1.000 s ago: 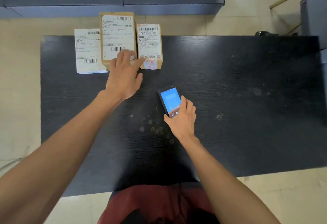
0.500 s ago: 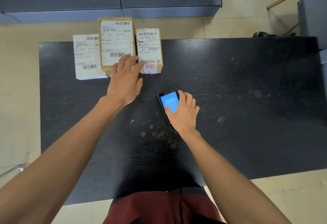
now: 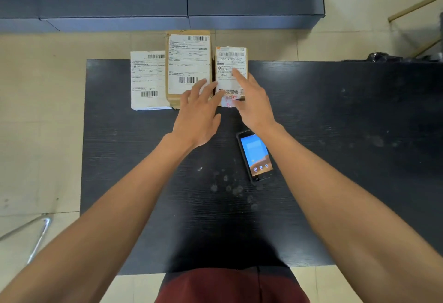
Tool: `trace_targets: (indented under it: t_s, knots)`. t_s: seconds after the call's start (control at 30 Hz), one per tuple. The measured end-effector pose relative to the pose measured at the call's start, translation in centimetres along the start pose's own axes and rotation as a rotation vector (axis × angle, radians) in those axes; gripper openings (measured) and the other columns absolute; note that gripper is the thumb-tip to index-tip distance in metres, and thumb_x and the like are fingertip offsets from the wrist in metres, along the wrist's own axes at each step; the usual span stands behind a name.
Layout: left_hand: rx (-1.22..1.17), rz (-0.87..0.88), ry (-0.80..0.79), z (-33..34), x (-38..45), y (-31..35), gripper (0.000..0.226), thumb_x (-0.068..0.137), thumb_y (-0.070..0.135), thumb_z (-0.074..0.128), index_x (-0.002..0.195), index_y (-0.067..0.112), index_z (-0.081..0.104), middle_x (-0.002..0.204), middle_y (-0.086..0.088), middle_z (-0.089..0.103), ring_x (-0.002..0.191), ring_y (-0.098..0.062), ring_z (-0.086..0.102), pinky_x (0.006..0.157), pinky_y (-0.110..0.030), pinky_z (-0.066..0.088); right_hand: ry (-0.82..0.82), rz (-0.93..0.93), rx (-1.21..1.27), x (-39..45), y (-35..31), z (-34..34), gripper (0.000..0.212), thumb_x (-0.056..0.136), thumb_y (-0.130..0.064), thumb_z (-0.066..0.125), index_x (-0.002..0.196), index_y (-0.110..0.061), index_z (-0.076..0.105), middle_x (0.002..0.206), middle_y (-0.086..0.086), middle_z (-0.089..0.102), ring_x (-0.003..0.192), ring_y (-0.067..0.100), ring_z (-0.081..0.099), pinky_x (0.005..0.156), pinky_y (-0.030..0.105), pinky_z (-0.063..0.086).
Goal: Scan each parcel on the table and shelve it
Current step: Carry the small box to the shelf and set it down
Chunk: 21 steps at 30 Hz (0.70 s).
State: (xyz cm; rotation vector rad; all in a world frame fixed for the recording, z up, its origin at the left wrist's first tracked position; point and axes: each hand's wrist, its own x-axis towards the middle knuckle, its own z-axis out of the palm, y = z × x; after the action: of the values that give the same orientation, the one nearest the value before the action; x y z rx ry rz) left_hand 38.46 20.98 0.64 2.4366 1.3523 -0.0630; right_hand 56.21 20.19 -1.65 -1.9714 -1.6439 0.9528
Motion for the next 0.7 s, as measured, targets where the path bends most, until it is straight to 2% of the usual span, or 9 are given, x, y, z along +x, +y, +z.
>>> trace_targets:
  t_s: [0.1, 0.23, 0.37, 0.47, 0.57, 0.7]
  knots:
    - [-0.049, 0.009, -0.001, -0.1, -0.3, 0.0, 0.057, 0.098, 0.029, 0.057, 0.152, 0.018, 0.043, 0.164, -0.008, 0.030, 0.154, -0.034, 0.014, 0.118, -0.055, 0.023, 0.032, -0.010, 0.042, -1.1, 0.2, 0.2, 0.077, 0.094, 0.009, 0.062, 0.159, -0.018, 0.032, 0.161, 0.002, 0.036, 0.141, 0.018, 0.044, 0.112, 0.035, 0.044]
    - [-0.166, 0.029, 0.097, -0.1, -1.2, 0.3, 0.054, 0.095, 0.022, 0.062, 0.148, 0.017, 0.049, 0.158, -0.010, 0.039, 0.151, -0.035, 0.023, 0.113, -0.055, 0.028, 0.096, -0.024, 0.076, -3.0, -0.2, 0.0, 0.078, 0.093, 0.011, 0.061, 0.159, -0.019, 0.033, 0.159, 0.001, 0.037, 0.138, 0.017, 0.047, 0.110, 0.035, 0.047]
    - [-0.343, 0.060, 0.211, -0.1, -1.8, 0.8, 0.057, 0.095, 0.017, 0.064, 0.149, 0.012, 0.048, 0.154, -0.013, 0.045, 0.144, -0.034, 0.034, 0.116, -0.044, 0.030, 0.181, -0.063, 0.172, -5.6, -1.0, -1.0, 0.073, 0.094, 0.009, 0.062, 0.157, -0.016, 0.035, 0.159, 0.002, 0.037, 0.138, 0.016, 0.047, 0.109, 0.038, 0.049]
    - [-0.491, 0.120, 0.244, -0.7, -2.2, 1.8, 0.055, 0.096, 0.015, 0.065, 0.149, 0.014, 0.048, 0.152, -0.008, 0.048, 0.139, -0.026, 0.041, 0.116, -0.033, 0.031, 0.242, -0.065, 0.210, -8.2, -1.4, -2.4, 0.069, 0.095, 0.008, 0.063, 0.156, -0.015, 0.039, 0.163, 0.006, 0.033, 0.140, 0.019, 0.047, 0.108, 0.040, 0.050]
    - [-0.601, 0.171, 0.258, -1.7, -2.4, 3.5, 0.052, 0.098, 0.013, 0.065, 0.147, 0.017, 0.050, 0.150, -0.003, 0.052, 0.135, -0.018, 0.049, 0.112, -0.039, 0.045, 0.305, -0.047, 0.271, -10.5, -1.7, -4.0, 0.069, 0.094, 0.005, 0.065, 0.155, -0.018, 0.041, 0.164, 0.005, 0.031, 0.140, 0.018, 0.048, 0.106, 0.040, 0.051]
    - [-0.662, 0.222, 0.317, -3.1, -2.6, 6.9, 0.048, 0.096, 0.013, 0.069, 0.142, 0.018, 0.057, 0.145, 0.000, 0.056, 0.130, -0.013, 0.054, 0.106, -0.034, 0.051, 0.413, -0.041, 0.301, -13.5, -1.5, -6.4, 0.072, 0.095, 0.004, 0.065, 0.156, -0.025, 0.040, 0.165, -0.001, 0.031, 0.139, 0.008, 0.047, 0.106, 0.033, 0.051]
